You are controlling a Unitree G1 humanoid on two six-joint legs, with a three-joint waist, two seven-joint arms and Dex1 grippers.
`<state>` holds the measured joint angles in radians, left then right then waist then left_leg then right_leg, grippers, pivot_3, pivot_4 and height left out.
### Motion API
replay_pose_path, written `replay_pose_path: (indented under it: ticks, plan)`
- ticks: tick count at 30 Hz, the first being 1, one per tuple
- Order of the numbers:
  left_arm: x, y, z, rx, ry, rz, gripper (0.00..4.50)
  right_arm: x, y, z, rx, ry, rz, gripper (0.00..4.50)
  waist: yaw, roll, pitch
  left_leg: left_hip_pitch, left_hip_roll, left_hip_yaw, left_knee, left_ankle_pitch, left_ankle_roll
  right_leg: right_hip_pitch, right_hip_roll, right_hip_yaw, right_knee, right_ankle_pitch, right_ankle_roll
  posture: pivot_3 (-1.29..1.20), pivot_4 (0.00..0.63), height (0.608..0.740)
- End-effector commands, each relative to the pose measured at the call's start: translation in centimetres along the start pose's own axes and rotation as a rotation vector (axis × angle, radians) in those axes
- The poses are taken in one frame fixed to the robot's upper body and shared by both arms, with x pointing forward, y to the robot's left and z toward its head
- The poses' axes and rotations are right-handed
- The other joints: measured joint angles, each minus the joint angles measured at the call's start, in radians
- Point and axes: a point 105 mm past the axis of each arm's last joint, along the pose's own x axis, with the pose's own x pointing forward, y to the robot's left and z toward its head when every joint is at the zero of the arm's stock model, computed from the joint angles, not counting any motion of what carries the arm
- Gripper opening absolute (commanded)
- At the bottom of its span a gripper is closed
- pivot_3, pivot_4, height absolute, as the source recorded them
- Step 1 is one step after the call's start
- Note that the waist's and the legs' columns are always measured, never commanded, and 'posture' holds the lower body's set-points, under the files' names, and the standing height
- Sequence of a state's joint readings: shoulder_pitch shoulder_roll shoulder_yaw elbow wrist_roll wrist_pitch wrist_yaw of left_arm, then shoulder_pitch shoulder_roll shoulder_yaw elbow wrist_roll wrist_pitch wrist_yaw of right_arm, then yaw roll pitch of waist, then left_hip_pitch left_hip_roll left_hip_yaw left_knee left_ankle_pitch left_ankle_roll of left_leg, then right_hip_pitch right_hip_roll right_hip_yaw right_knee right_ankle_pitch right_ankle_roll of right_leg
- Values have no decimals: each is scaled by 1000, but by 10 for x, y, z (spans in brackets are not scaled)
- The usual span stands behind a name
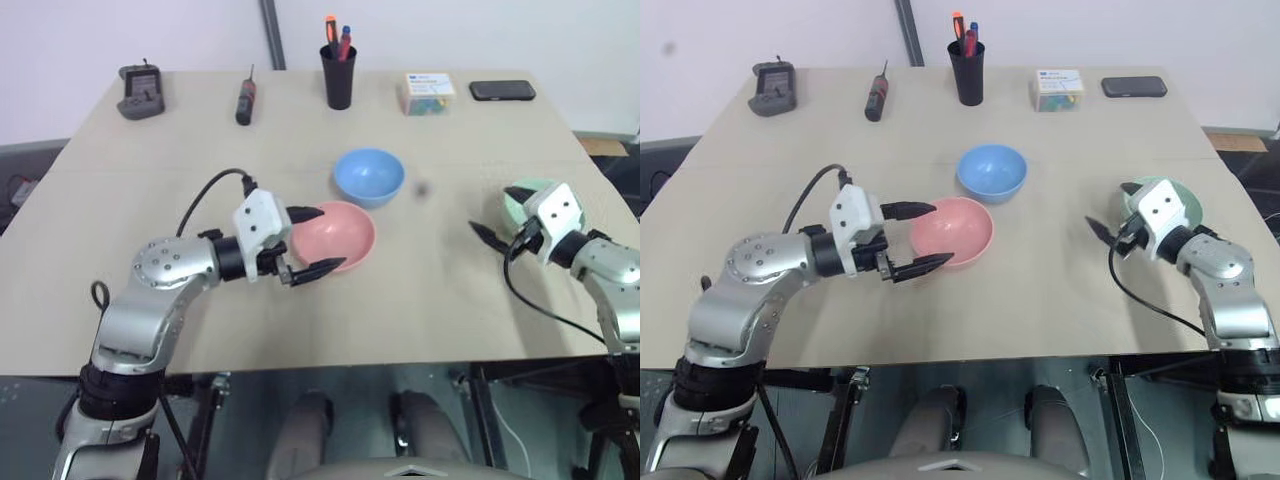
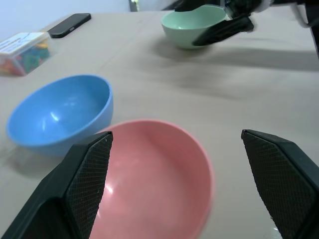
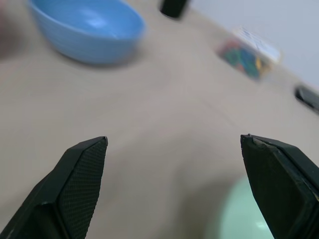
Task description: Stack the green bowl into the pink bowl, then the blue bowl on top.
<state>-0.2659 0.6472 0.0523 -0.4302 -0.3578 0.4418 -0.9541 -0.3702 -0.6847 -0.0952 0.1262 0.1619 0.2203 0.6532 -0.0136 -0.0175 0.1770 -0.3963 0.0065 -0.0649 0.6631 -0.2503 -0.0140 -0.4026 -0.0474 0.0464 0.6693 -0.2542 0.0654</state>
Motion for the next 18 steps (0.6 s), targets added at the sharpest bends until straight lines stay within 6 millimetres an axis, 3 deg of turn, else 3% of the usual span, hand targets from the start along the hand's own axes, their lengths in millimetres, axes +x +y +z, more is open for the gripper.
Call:
replay_pose_path:
  ticks: [1, 4, 5, 6, 11, 12, 18]
  plan:
    - [-3, 2, 11, 61, -66, 9, 4500, 0, -23, -10, 16, 89, -75, 4242, 1, 0, 0, 0, 0, 0, 0, 0, 0, 0, 0, 0, 0, 0, 0, 0, 150, 740]
    - [-7, 0, 12, 46, -95, -13, 4500, 4, -27, -10, 70, 109, -73, 3370, -5, 0, 0, 0, 0, 0, 0, 0, 0, 0, 0, 0, 0, 0, 0, 0, 150, 740]
    - [-8, -1, 13, 41, -108, -21, 4500, 5, -27, -9, 73, 109, -71, 2700, -6, 0, 0, 0, 0, 1, 0, 0, 0, 0, 0, 0, 0, 0, 0, 0, 150, 740]
    - [-11, 0, 16, 42, -128, -17, 4500, 5, -27, -7, 71, 107, -63, 2536, -6, 0, 0, 0, 0, 0, 0, 0, 0, 0, 0, 0, 1, 0, 0, 0, 150, 740]
    - [-15, 2, 18, 35, -153, -6, 4500, 5, -26, -3, 65, 106, -51, 769, -6, 0, 0, 0, 0, 1, 0, 0, 0, 0, 0, 0, 1, 0, 0, 0, 150, 740]
    - [-15, 3, 17, 37, -154, -3, 4500, 6, -25, -2, 61, 105, -46, 152, -5, 0, 0, 0, 0, 1, 0, 0, 0, 0, 0, 0, 1, 0, 0, 0, 150, 740]
    - [-19, 14, 16, 33, -169, 66, 4500, 6, -20, 8, 0, 78, -24, 152, -5, 0, 0, 0, 0, 0, 0, 0, 0, 0, 0, 0, 1, 0, 0, 0, 150, 740]
